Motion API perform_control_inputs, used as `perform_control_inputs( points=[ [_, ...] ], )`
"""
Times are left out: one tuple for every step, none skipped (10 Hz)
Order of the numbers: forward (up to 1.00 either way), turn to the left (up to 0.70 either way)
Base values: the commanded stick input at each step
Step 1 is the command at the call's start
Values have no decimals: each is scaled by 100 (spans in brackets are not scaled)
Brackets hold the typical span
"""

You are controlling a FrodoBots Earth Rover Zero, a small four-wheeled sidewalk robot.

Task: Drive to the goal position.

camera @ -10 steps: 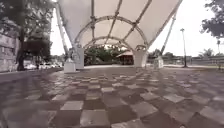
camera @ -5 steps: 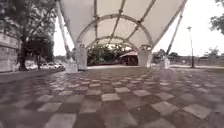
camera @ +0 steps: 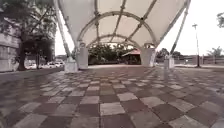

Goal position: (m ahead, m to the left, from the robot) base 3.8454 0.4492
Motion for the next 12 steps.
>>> perform_control_inputs(
  points=[
    [100, 0],
    [100, 0],
    [100, 0],
    [100, 0],
    [100, 0],
    [100, 0],
    [100, 3],
    [100, 39],
    [100, 38],
    [100, 17],
    [100, 0],
    [100, 0]
  ],
)
